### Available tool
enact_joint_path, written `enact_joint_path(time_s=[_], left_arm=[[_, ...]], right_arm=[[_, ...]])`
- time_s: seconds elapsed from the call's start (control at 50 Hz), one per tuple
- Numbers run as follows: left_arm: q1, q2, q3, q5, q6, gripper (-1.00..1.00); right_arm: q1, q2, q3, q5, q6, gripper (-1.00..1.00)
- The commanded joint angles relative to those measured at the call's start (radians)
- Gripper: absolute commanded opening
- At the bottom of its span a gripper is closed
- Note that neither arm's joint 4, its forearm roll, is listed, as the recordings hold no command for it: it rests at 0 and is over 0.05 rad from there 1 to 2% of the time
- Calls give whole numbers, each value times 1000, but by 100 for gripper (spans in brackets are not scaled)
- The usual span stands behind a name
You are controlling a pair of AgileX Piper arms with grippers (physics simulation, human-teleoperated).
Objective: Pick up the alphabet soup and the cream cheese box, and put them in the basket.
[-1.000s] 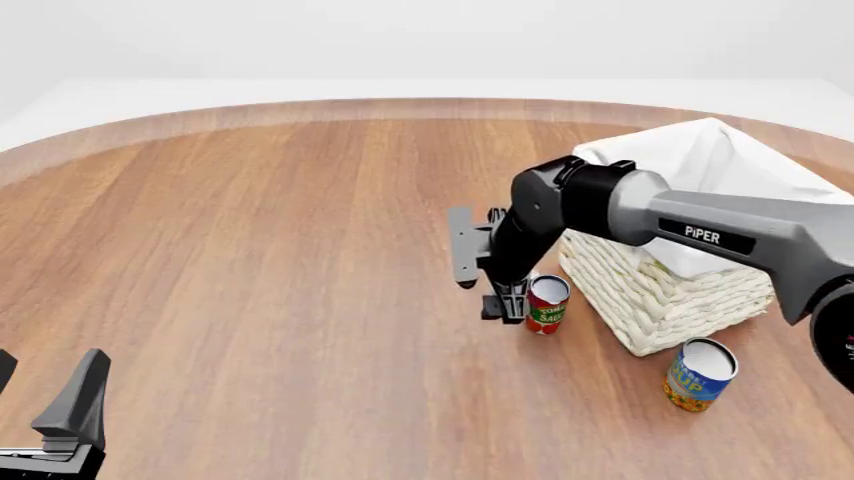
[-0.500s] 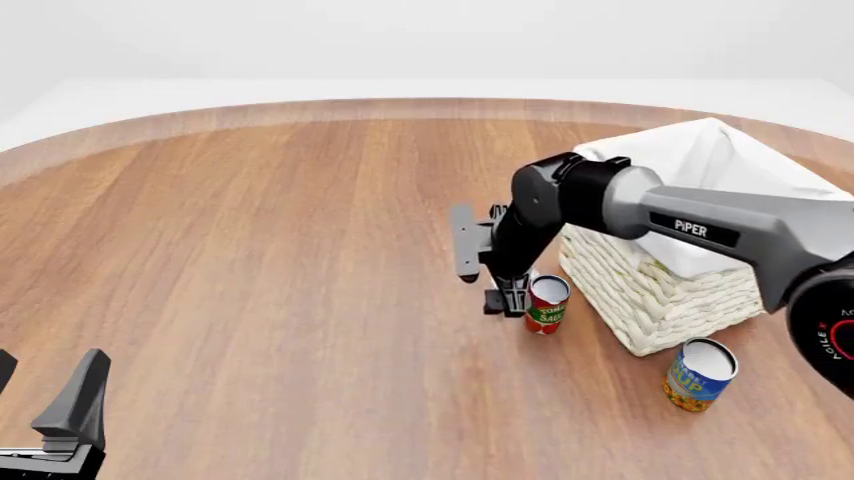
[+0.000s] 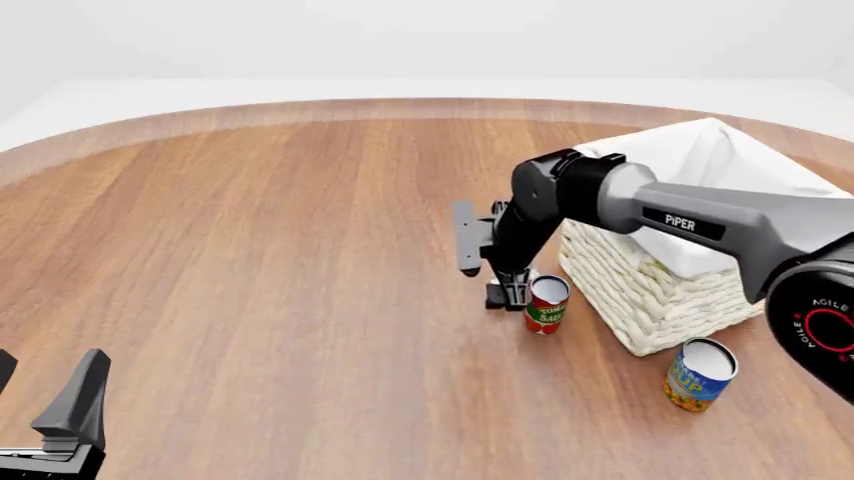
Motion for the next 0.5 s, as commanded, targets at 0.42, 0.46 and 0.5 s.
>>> enact_joint_path(time_s=[0.42, 0.46, 0.5], left_arm=[[0, 0, 0, 0, 0, 100], [0, 0, 0, 0, 0, 100], [0, 0, 0, 0, 0, 100]], right_arm=[[-13, 46, -75, 40, -10, 100], [-12, 49, -76, 40, -8, 100], [-12, 50, -73, 37, -8, 100]])
